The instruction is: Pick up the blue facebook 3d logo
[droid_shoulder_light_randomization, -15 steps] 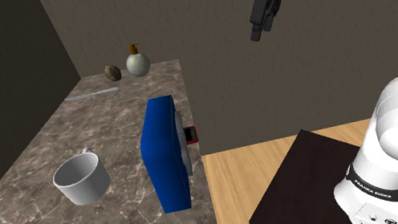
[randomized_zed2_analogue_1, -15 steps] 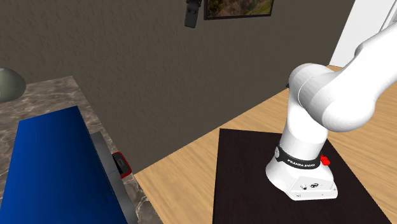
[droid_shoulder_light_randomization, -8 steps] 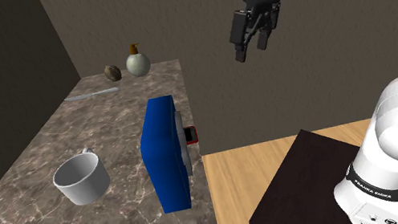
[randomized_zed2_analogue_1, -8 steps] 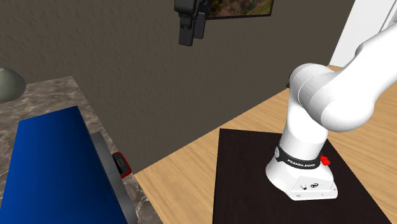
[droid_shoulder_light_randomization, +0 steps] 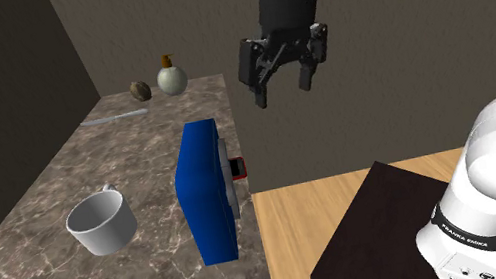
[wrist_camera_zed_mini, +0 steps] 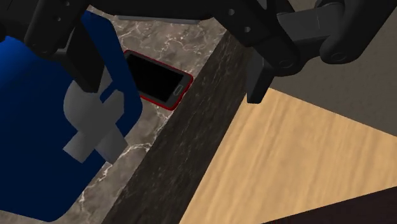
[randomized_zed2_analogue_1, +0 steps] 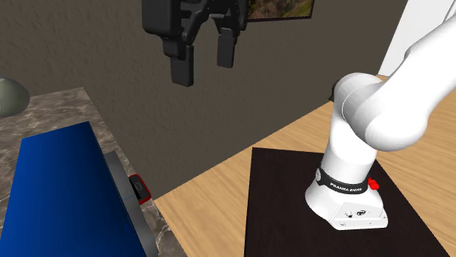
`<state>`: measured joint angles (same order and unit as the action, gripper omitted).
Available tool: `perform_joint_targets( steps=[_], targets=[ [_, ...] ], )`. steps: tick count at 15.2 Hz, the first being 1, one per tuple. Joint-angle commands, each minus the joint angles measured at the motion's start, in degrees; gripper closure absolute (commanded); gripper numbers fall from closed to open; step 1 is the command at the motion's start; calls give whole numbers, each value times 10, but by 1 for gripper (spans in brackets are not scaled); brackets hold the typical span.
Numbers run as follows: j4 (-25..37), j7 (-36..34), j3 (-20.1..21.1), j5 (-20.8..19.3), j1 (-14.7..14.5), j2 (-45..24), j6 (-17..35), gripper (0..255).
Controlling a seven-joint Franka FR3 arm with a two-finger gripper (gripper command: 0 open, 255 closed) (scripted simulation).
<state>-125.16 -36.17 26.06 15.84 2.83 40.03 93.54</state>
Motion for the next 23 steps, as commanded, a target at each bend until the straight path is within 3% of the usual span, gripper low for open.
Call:
perform_joint_targets(
  steps=[1, 7, 12, 22, 23],
  targets=[
    [19, -58, 33, 12, 11, -25, 4, 0],
    [114, -236, 146, 18, 60, -135, 15, 0],
    [217, -408, 263, -33, 111, -271, 29, 0],
    [162, -414, 274, -33, 108, -276, 87, 0],
    [161, -414, 274, -33, 108, -276, 88, 255]
  ],
)
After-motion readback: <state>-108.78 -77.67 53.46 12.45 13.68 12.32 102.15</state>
